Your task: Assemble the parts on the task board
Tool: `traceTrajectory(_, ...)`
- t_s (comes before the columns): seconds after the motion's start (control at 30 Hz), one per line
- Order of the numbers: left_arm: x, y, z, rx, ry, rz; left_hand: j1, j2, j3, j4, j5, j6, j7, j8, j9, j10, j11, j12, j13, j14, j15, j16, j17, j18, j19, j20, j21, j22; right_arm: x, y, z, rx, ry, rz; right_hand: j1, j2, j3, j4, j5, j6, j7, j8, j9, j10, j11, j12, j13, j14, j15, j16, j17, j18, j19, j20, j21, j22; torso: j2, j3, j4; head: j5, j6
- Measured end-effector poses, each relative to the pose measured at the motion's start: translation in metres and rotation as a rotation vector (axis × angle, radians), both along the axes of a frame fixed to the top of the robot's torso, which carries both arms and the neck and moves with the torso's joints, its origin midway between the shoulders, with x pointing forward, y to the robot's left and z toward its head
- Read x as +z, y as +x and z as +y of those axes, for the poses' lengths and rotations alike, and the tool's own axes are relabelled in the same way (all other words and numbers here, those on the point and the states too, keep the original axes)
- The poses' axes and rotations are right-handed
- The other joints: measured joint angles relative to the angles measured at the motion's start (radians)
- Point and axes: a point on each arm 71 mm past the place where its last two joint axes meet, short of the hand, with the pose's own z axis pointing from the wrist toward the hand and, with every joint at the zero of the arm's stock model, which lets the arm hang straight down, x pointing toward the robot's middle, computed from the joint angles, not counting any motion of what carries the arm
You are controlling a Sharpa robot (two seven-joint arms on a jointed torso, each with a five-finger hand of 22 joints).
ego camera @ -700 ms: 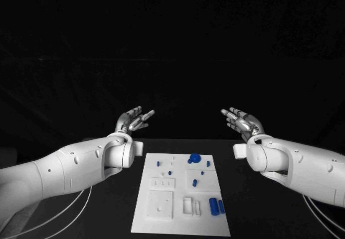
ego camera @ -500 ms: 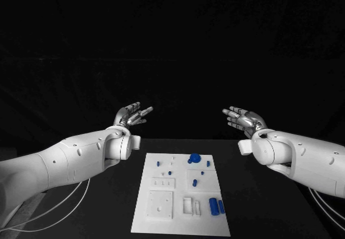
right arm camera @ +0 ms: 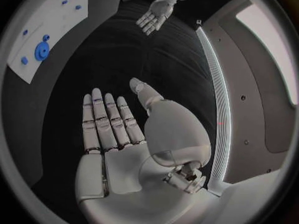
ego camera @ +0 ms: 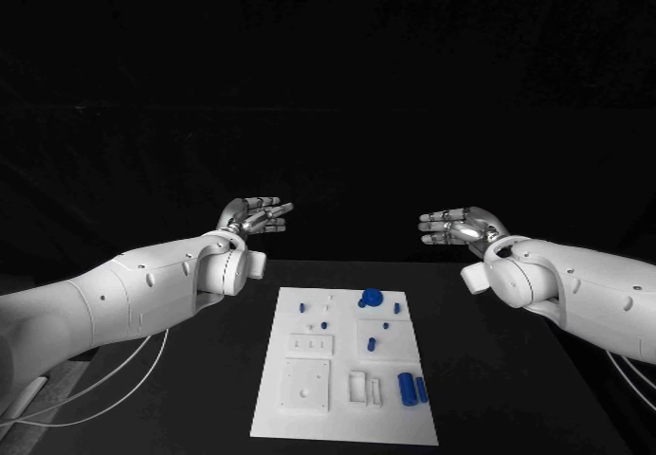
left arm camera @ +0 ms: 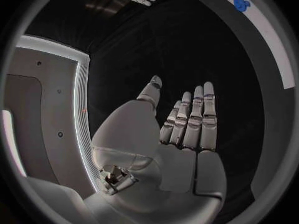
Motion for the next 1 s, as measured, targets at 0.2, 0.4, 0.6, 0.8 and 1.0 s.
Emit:
traceTrajectory(0.2, 0.007, -0.004, 0.003, -0.035, 0.012, -0.001, 0.042, 0.021, 0.014, -0.032, 0.011, 0.21, -0.031, 0.026, 0.012, 0.186, -0.05, 0.006, 0.002, 0.222, -0.078, 0.059, 0.041, -0.045, 0.133, -0.115, 0.109, 0.048, 0.005, 0.003, 0.012, 0.094, -0.223, -0.103, -0.013, -0.04, 0.124, -0.025, 0.011, 0.14, -0.029, 0.007, 0.01, 0.151, -0.056, 0.0, 0.0, 0.272, -0.106, 0.04, 0.03, -0.027, 0.238, -0.114, 0.096, 0.024, 0.009, -0.0012, -0.0028, 0.007, -0.002)
traceTrajectory(0.4, 0.016, -0.009, -0.001, -0.084, 0.026, -0.007, 0.051, 0.014, 0.016, -0.063, 0.011, 0.249, -0.041, 0.007, 0.012, 0.224, -0.073, 0.001, 0.002, 0.256, -0.134, 0.353, 0.234, -0.105, 0.112, -0.204, 0.38, 0.242, 0.009, 0.004, 0.028, 0.189, -0.403, -0.201, 0.003, -0.055, 0.091, -0.018, 0.008, 0.201, -0.05, 0.007, 0.012, 0.217, -0.088, 0.0, 0.0, 0.409, -0.161, 0.09, 0.094, -0.027, 0.366, -0.186, 0.214, 0.082, 0.026, -0.0017, -0.0037, 0.008, 0.001)
traceTrajectory(0.6, 0.024, -0.019, -0.009, -0.145, 0.034, -0.009, 0.047, 0.018, 0.022, -0.071, 0.015, 0.246, -0.04, 0.008, 0.012, 0.231, -0.079, 0.001, 0.002, 0.228, -0.143, 0.555, 0.333, -0.089, 0.056, -0.199, 0.557, 0.376, 0.011, 0.004, 0.048, 0.287, -0.567, -0.3, 0.018, -0.048, 0.045, -0.018, 0.0, 0.231, -0.067, 0.007, 0.019, 0.253, -0.106, 0.0, 0.001, 0.413, -0.184, 0.375, 0.304, -0.003, 0.438, -0.225, 0.377, 0.188, 0.052, -0.0014, 0.0018, 0.002, 0.014)
traceTrajectory(0.8, 0.03, -0.03, -0.019, -0.221, 0.037, -0.005, 0.044, 0.02, 0.022, -0.077, 0.015, 0.251, -0.053, 0.008, 0.013, 0.269, -0.093, 0.001, 0.003, 0.232, -0.157, 0.62, 0.372, -0.089, 0.052, -0.21, 0.607, 0.412, 0.011, 0.003, 0.064, 0.367, -0.724, -0.385, 0.01, -0.056, 0.085, -0.021, -0.008, 0.226, -0.063, 0.004, 0.005, 0.235, -0.103, 0.003, 0.001, 0.411, -0.19, 0.617, 0.477, 0.036, 0.449, -0.217, 0.513, 0.299, 0.081, -0.0014, 0.0173, -0.006, 0.028)
traceTrajectory(1.0, 0.042, -0.039, -0.026, -0.287, 0.039, -0.012, 0.038, 0.026, 0.016, -0.082, 0.015, 0.255, -0.049, 0.008, 0.013, 0.269, -0.093, 0.001, 0.004, 0.219, -0.158, 0.631, 0.38, -0.089, 0.038, -0.21, 0.619, 0.425, 0.01, 0.005, 0.075, 0.407, -0.859, -0.441, 0.0, -0.066, 0.133, -0.017, -0.028, 0.211, -0.062, 0.004, 0.001, 0.209, -0.095, 0.003, 0.001, 0.41, -0.183, 0.73, 0.531, 0.067, 0.446, -0.198, 0.564, 0.364, 0.111, -0.0029, 0.0326, -0.014, 0.041)
